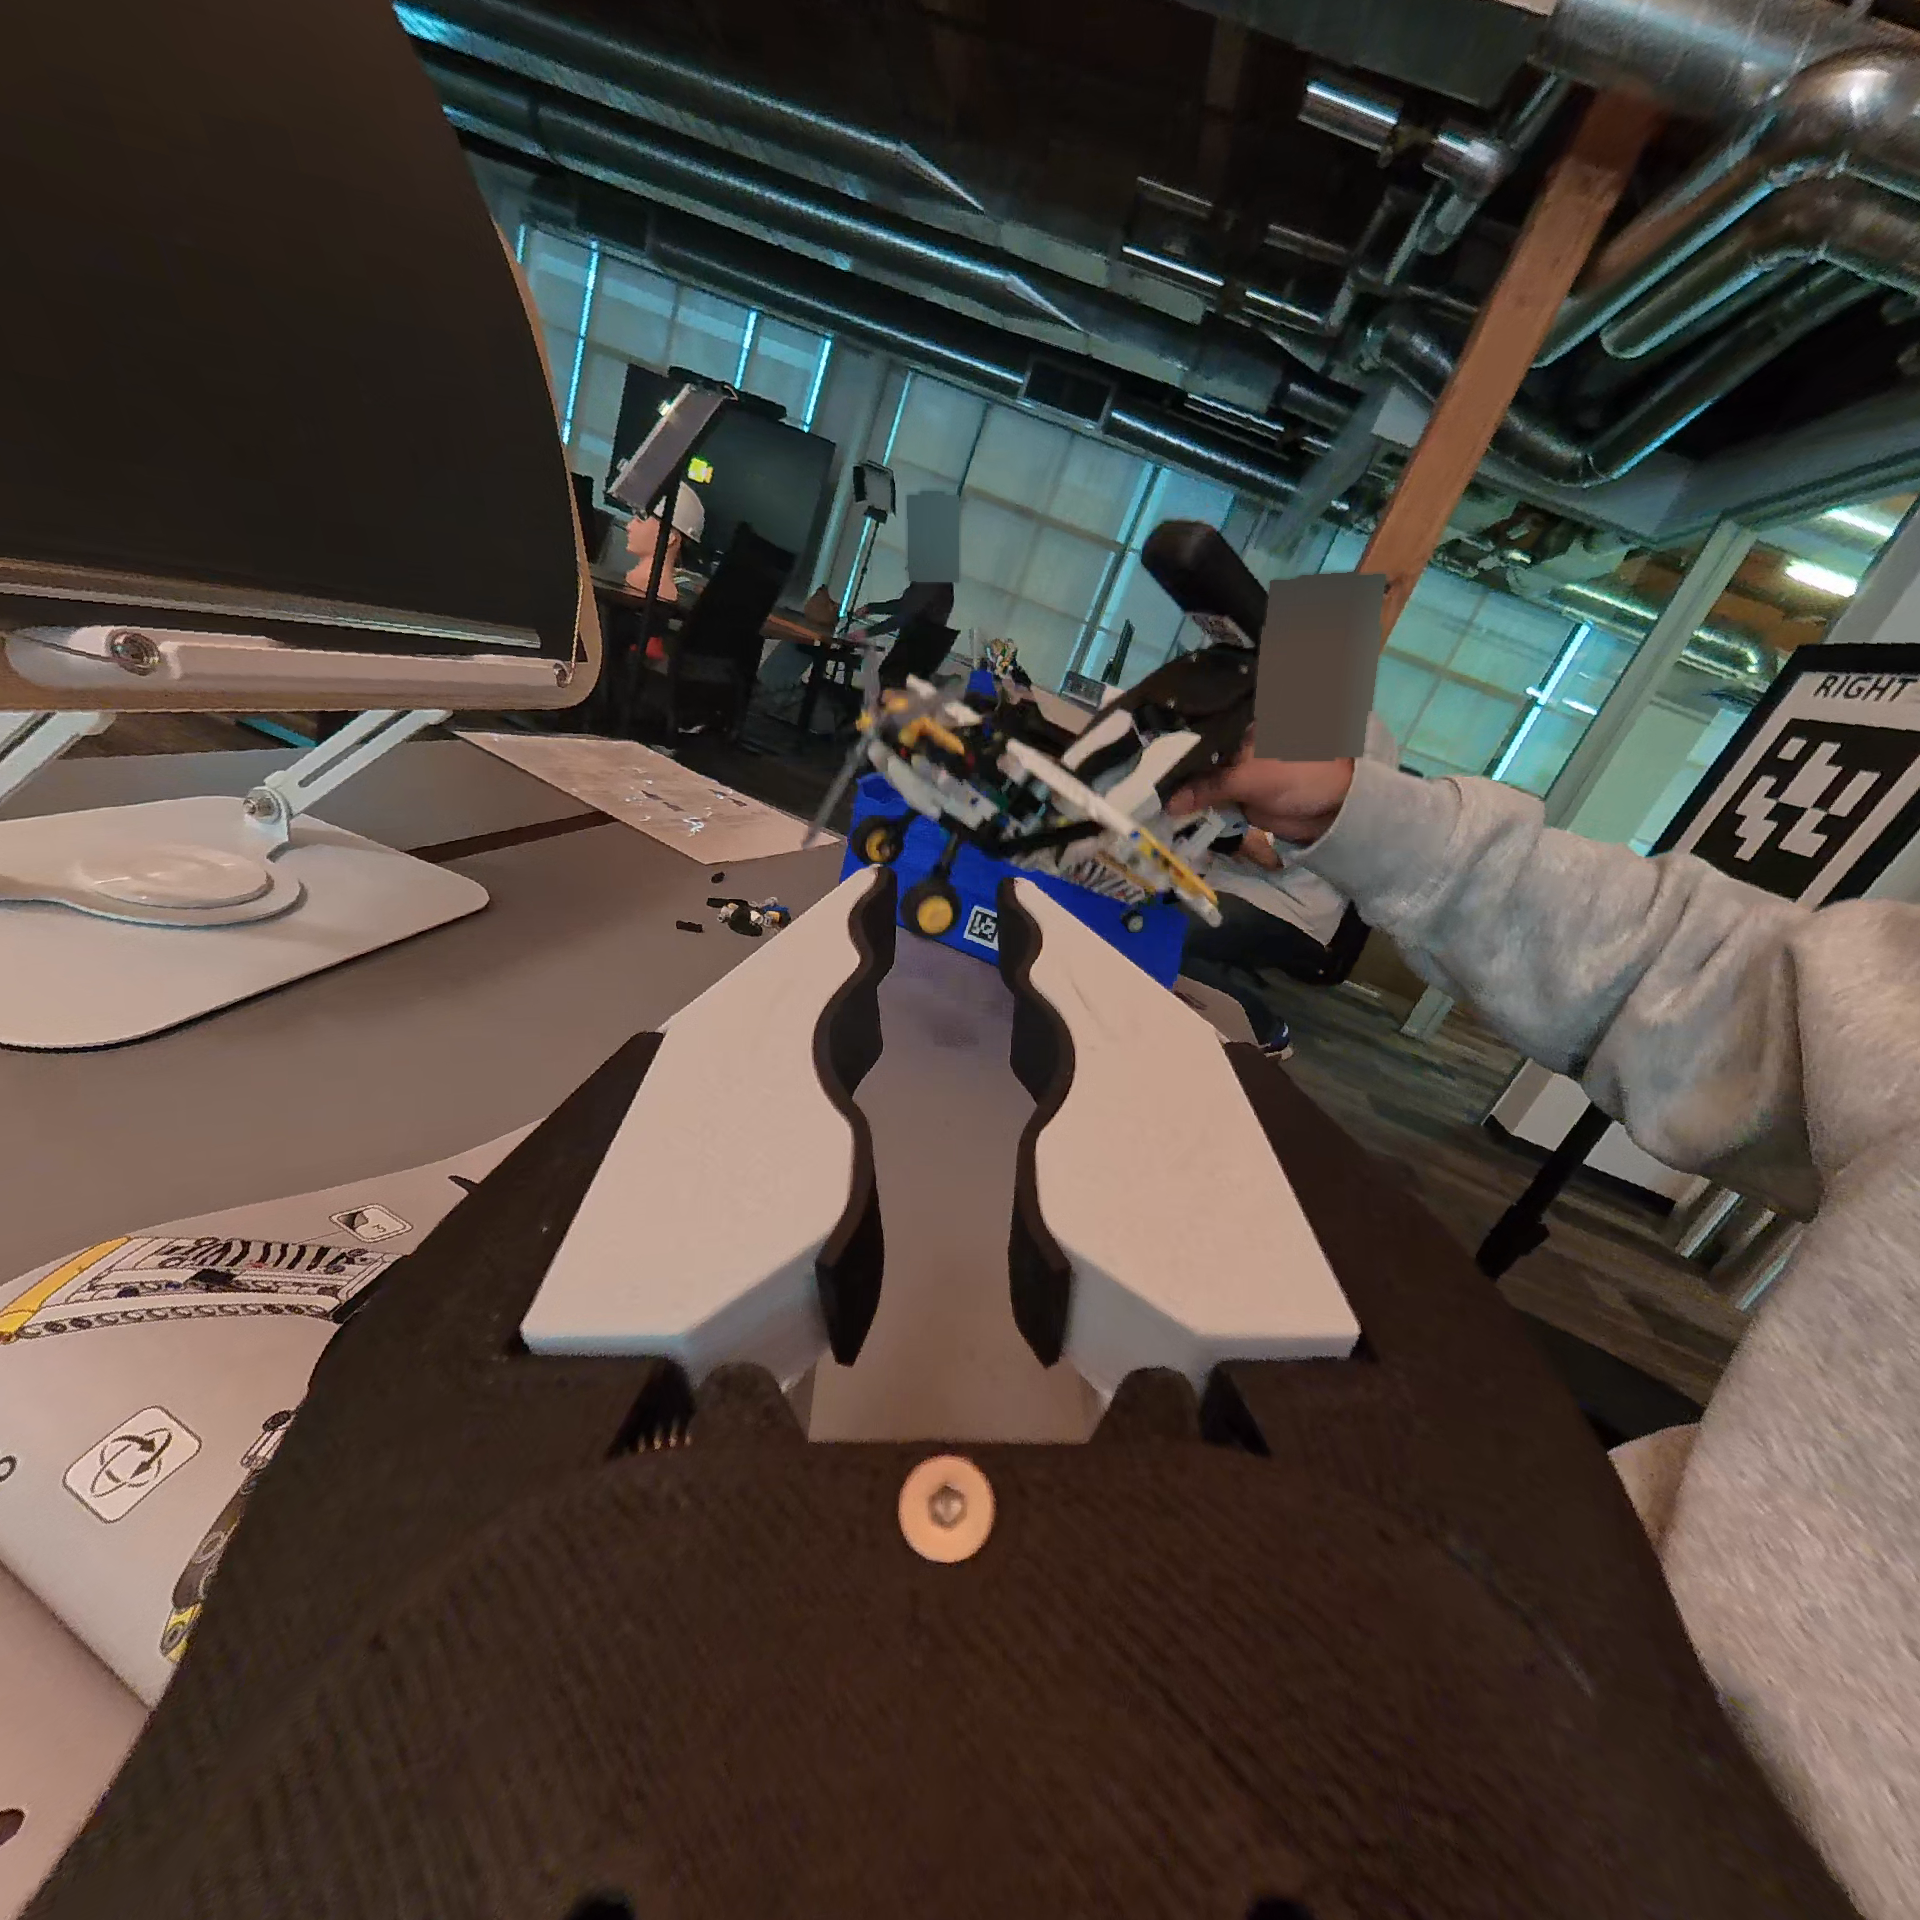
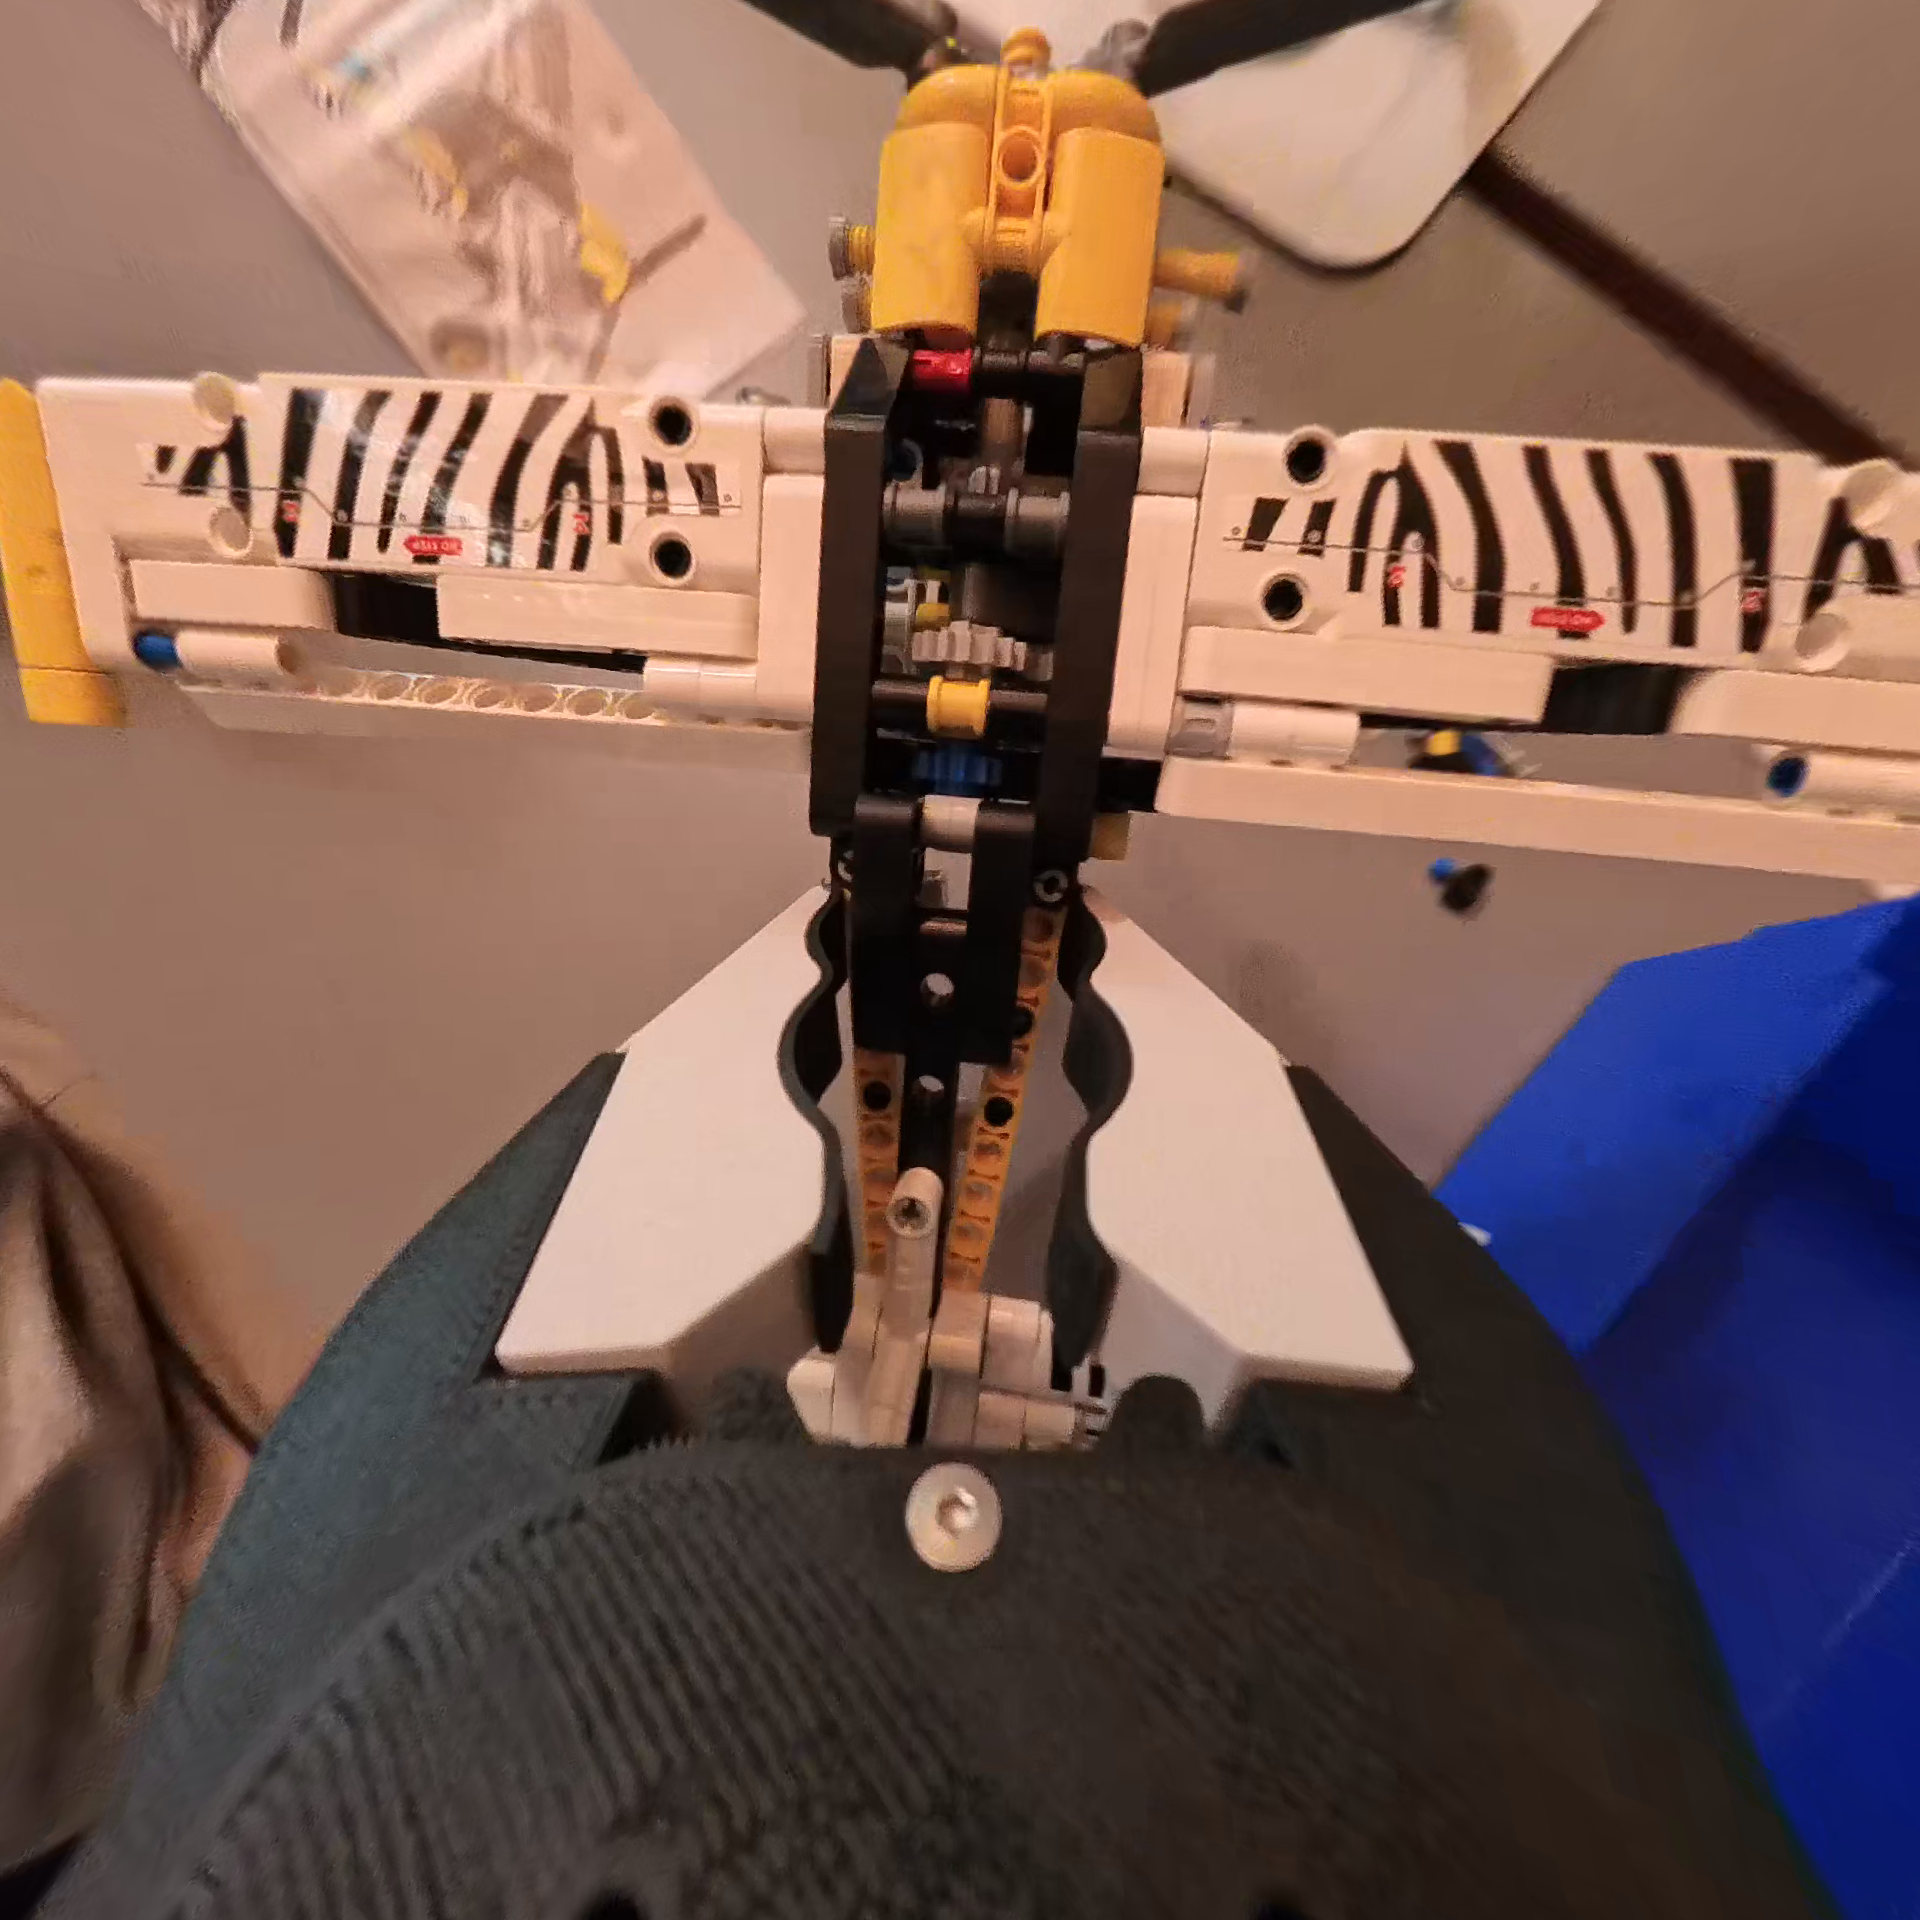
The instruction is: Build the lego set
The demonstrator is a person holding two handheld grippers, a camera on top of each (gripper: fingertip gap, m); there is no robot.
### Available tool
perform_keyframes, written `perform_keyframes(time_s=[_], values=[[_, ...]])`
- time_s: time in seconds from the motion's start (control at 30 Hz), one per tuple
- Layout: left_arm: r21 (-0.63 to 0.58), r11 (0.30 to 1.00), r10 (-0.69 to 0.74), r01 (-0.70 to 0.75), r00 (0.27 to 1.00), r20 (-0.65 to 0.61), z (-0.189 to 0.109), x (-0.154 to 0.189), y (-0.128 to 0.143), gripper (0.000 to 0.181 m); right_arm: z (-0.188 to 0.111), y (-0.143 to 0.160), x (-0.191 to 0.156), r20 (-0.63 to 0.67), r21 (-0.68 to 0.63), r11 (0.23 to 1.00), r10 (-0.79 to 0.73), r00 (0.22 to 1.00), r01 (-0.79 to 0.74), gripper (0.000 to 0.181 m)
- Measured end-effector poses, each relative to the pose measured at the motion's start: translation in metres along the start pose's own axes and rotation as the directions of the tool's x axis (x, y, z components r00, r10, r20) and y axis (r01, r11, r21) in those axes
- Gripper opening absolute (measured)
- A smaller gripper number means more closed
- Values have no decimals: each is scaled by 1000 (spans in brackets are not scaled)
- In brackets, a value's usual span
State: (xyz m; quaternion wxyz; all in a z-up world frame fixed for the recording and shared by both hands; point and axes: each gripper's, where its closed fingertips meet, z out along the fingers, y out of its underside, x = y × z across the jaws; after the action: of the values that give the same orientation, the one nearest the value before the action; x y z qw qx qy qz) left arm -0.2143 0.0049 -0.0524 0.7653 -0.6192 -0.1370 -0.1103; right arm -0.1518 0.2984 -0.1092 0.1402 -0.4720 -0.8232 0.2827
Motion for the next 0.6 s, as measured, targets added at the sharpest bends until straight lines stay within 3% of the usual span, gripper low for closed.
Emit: perform_keyframes(time_s=[0.17,0.3,0.47,0.6], values=[[-11,1000,-5,5,1000,5,1,-1,3,16,29,47,-50,112,-86,996,18,994,-8,39],[-16,1000,-11,11,1000,1,2,-1,4,16,44,78,-65,115,-108,994,19,993,-6,39],[-4,999,-36,36,999,-7,2,-3,3,16,66,71,-63,100,-129,991,-34,994,47,39],[-8,999,-42,42,999,6,1,-7,5,16,93,34,-62,113,-90,992,-76,991,87,39]])
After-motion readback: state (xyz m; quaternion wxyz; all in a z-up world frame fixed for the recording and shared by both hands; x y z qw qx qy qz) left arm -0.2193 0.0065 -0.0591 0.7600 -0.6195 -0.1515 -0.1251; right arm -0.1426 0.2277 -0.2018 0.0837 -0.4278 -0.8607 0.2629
